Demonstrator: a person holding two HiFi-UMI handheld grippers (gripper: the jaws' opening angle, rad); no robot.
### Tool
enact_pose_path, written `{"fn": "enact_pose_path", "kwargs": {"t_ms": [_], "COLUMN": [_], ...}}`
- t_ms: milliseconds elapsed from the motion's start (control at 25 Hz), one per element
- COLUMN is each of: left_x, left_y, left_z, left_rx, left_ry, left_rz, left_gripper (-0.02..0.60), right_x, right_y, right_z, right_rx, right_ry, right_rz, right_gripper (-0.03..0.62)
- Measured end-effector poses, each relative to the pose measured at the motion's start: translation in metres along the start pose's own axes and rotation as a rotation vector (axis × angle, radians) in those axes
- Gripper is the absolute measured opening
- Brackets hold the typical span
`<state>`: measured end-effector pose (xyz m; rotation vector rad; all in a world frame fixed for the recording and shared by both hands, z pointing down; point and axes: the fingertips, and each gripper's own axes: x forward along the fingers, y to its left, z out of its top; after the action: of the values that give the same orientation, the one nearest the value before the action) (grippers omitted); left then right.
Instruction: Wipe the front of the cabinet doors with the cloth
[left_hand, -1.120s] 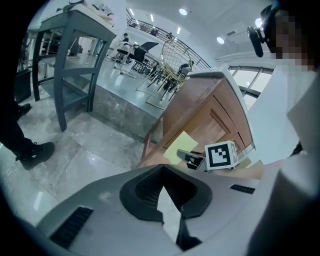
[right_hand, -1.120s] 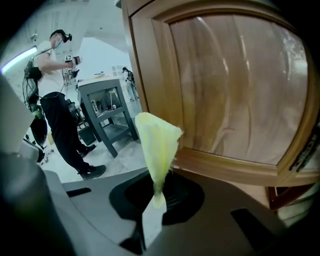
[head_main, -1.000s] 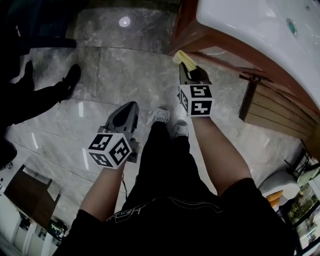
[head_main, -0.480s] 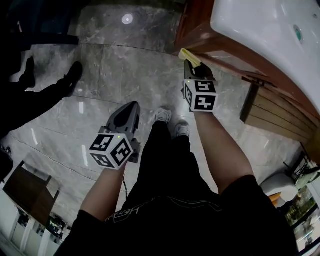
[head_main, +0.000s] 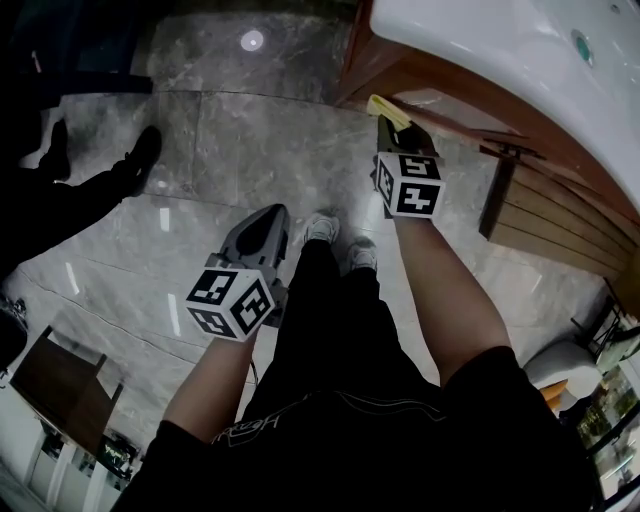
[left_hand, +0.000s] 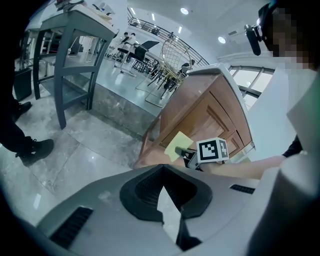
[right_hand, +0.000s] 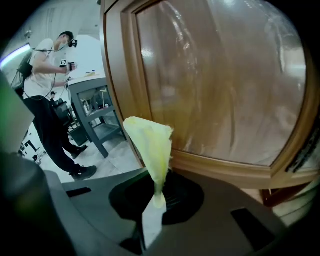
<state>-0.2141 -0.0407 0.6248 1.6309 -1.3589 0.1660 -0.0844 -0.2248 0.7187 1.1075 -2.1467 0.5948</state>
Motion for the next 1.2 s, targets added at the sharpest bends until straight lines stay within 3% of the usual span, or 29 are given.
{"fn": "enact_pose_path", "kwargs": {"t_ms": [640, 1200], "left_x": [0.016, 0.042], "left_y": [-0.043, -0.094], "left_z": [-0.031, -0.049], "left_rx": [0.039, 0.126], "left_ry": [0.052, 0.111], "left_rz": [-0.033, -0.084], "left_gripper": [0.006, 0.006], "right_x": [-0.039, -0.087], "right_y": [-0.079, -0.163], "right_z": [-0.027, -0.047], "right_rx": [0.092, 0.189], "right_ry": [-0.010, -0.055], "right_rz": [-0.105, -0.218], "right_gripper": [0.040, 0.040]}}
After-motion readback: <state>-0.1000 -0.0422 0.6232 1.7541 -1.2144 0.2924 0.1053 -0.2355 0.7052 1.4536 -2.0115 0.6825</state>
